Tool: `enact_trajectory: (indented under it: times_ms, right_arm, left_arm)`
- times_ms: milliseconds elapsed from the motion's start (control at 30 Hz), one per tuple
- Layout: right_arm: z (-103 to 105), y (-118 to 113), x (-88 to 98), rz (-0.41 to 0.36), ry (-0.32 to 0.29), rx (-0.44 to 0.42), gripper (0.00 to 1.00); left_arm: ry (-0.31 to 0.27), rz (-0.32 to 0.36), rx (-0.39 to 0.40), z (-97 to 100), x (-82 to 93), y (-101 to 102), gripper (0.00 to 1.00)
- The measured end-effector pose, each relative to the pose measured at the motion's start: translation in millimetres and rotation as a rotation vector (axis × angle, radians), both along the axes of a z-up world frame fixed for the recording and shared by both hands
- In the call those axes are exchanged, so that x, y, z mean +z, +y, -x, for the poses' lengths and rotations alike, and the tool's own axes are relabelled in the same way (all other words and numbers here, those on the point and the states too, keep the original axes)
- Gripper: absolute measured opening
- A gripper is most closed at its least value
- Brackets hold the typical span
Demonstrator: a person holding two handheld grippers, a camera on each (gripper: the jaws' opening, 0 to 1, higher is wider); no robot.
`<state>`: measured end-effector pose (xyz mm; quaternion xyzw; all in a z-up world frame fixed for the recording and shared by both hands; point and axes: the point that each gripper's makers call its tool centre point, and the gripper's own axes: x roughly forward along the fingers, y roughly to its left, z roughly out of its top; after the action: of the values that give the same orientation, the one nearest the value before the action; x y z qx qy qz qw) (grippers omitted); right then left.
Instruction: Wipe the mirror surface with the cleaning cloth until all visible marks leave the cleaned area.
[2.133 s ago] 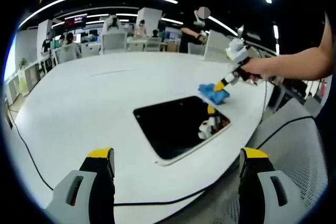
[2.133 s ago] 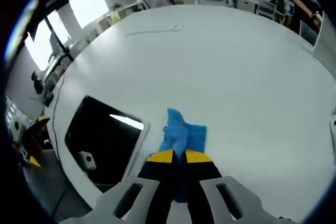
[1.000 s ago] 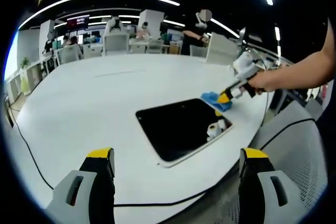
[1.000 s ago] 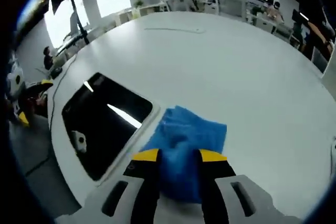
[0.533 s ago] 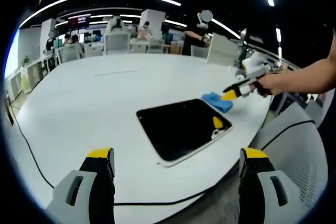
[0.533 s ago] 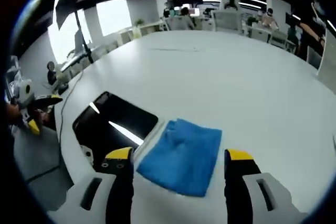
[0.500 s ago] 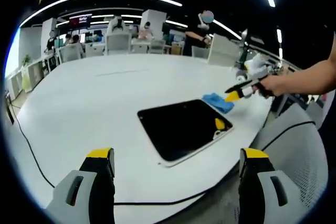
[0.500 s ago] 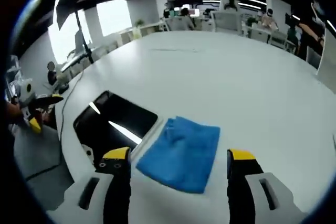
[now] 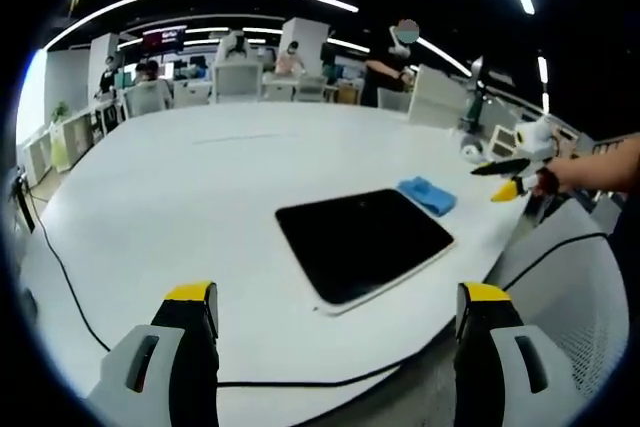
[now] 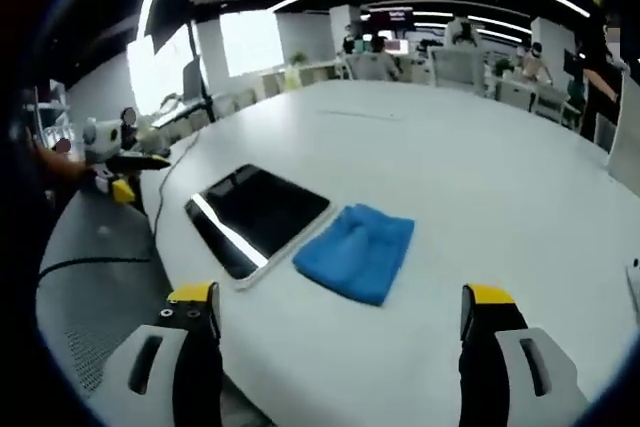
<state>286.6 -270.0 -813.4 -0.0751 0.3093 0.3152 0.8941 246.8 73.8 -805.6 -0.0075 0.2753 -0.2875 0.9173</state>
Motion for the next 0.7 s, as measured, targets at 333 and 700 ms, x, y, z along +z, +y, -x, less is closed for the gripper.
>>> enact_trajectory:
  times_ms: [333,700]
  right_arm:
    - [5.1,3.5,5.8,-0.078,-0.016,-0.072,1.00]
    - [-1.5,13.3,10.4,-0.079,-0.041,-0.081,1.00]
  left_arm:
    - [-0.021,0.001,-0.011,-0.3,3.0,-1.6,0.99]
    - [-0.035,0.013,0.002,-0.6,5.4,0.2,0.99]
